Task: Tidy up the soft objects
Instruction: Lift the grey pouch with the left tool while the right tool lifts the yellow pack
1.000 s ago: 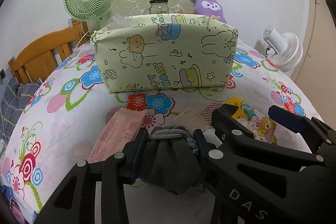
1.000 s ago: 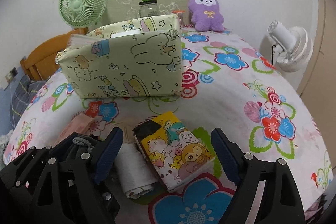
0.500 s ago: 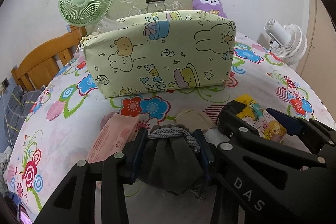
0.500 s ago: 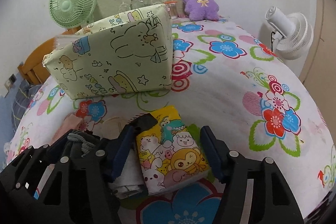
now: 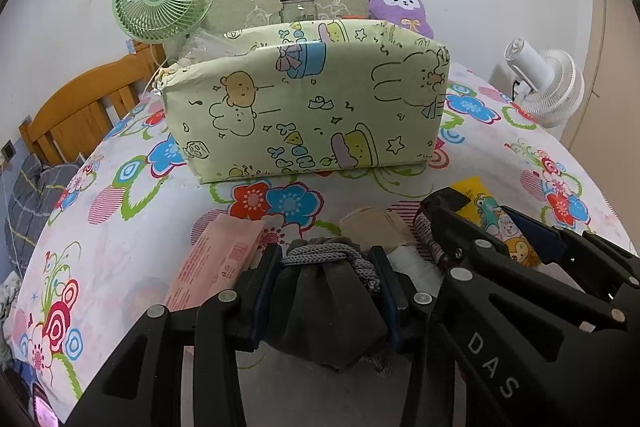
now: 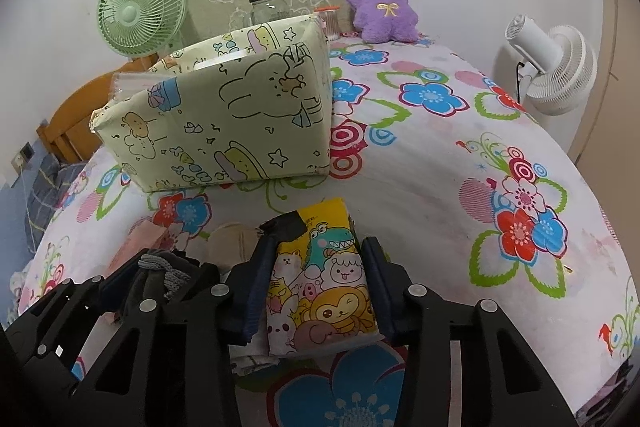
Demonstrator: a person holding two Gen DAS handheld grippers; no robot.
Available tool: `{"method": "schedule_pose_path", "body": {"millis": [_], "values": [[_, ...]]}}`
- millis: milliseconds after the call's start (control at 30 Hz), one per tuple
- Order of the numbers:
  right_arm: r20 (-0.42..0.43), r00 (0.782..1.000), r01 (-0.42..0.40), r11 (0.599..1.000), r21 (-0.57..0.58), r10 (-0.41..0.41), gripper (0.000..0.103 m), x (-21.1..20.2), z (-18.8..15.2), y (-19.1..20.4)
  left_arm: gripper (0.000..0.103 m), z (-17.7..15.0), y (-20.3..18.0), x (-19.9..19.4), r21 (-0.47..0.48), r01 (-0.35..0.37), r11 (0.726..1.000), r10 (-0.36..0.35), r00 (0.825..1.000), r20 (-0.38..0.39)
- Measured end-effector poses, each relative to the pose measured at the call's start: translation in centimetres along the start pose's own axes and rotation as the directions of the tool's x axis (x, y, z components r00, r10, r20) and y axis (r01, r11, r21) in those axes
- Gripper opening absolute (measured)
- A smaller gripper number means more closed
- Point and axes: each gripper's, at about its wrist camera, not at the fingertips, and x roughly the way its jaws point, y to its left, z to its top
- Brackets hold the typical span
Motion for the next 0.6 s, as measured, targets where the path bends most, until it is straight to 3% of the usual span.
{"method": "schedule_pose_path", "body": {"millis": [600], "values": [[0.076, 0.997, 0.016, 1.000, -0.027, -0.014, 0.047, -4.1, 1.3, 1.5, 0.045, 1.2, 1.1, -3.4, -0.035, 0.021, 0.999, -0.019, 0.998, 0.059]]}}
